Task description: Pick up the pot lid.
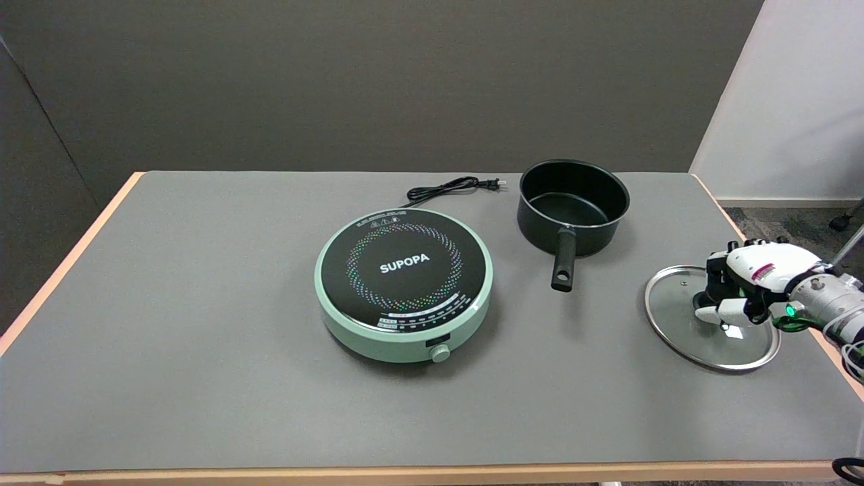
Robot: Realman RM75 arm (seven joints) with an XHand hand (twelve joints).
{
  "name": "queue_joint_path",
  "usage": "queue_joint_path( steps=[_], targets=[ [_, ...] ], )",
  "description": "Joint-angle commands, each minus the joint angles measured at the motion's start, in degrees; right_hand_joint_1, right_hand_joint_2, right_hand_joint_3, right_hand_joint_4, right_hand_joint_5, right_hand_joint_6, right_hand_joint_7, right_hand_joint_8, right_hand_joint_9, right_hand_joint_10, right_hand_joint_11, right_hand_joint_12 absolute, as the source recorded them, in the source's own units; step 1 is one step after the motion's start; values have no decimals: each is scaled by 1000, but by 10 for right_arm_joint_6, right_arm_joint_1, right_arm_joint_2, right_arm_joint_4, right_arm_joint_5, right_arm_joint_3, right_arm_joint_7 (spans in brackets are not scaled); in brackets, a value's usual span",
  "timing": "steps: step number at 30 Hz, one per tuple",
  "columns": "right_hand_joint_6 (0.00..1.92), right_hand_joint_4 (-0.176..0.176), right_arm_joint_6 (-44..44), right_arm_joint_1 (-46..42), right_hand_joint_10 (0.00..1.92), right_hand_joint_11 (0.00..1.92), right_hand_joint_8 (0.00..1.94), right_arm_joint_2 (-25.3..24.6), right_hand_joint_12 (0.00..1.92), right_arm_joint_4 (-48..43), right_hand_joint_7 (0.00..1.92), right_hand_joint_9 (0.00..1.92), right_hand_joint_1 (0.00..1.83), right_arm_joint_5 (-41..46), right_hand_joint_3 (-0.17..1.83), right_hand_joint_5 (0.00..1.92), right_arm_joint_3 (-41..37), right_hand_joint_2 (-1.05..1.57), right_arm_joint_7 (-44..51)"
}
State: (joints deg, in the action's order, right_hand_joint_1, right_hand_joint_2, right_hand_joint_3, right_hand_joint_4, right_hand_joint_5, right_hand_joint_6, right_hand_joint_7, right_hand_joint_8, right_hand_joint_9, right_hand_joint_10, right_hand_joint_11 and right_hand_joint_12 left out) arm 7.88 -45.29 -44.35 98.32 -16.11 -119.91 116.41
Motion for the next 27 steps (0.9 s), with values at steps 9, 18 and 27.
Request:
queue_joint_path(
  steps=[9, 18, 27],
  targets=[
    [1532, -69, -18, 35, 1294, 286, 1131, 28, 1921, -2, 902, 843, 1181, 1, 38, 632, 4, 1212, -1],
    [1513, -79, -18, 61, 1299, 293, 1145, 45, 1921, -8, 910, 841, 1184, 1, 50, 624, 12, 1206, -1],
    [1486, -51, -27, 85, 1284, 504, 1097, 69, 1921, -31, 932, 869, 1186, 1, 169, 672, -22, 1131, -87]
  ],
)
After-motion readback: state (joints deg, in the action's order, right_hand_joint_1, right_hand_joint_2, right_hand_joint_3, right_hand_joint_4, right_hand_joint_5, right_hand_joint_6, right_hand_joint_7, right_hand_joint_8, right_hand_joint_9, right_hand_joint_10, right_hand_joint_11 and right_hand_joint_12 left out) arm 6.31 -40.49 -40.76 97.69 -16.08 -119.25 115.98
